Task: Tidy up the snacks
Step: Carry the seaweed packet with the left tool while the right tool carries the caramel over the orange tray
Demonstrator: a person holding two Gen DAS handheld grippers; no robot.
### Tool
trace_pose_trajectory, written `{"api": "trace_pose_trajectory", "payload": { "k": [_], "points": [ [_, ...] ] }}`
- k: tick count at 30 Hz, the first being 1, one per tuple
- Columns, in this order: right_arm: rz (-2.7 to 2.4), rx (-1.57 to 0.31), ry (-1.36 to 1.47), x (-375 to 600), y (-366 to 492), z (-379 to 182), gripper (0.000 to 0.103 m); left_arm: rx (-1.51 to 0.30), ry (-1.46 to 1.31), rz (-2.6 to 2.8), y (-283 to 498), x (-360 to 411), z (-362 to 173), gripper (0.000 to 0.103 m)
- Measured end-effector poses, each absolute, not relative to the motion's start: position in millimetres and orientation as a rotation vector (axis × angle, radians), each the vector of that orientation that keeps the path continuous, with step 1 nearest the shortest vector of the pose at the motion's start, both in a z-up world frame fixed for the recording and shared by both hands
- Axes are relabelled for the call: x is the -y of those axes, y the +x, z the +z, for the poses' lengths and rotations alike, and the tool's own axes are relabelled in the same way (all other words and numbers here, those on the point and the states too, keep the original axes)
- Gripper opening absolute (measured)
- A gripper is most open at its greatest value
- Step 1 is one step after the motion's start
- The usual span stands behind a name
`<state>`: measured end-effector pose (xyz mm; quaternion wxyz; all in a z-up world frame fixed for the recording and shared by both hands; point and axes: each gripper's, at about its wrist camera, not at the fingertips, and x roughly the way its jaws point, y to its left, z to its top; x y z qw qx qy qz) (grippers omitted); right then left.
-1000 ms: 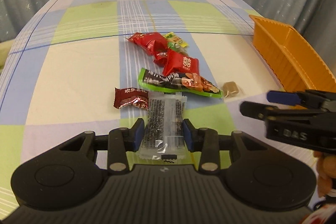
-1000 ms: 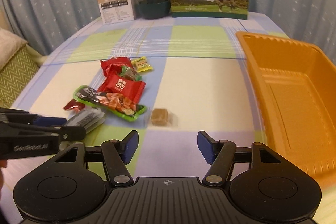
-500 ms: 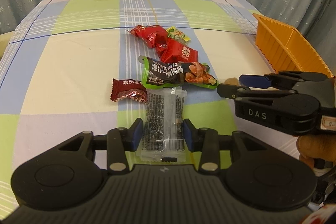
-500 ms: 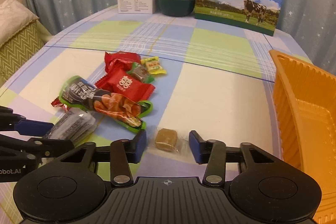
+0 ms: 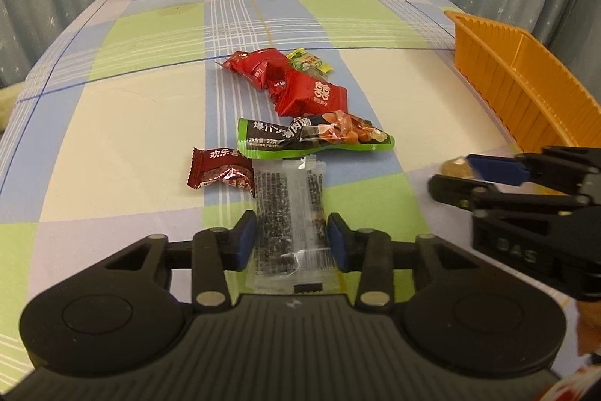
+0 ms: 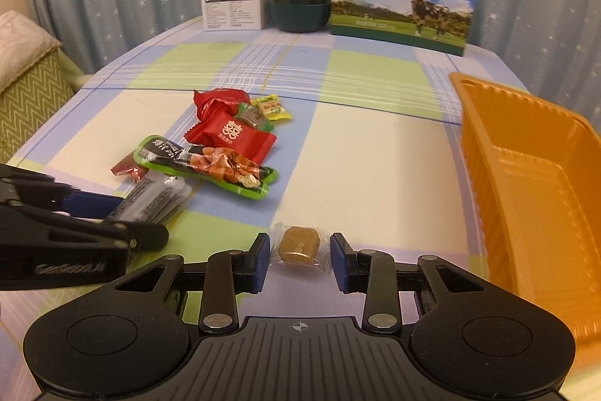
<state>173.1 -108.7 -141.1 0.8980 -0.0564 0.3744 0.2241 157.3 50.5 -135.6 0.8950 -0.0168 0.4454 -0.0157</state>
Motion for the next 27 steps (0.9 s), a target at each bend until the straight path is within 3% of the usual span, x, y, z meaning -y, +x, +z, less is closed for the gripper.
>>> {"api": "trace_pose_trajectory", "payload": {
  "k": [27],
  "points": [
    [0.320,-0.673,0.022,183.8,111.4,-70.1,0.035,-0.879,-0.108,-0.123,109.1,2.0,-80.1,0.035]
  ]
}}
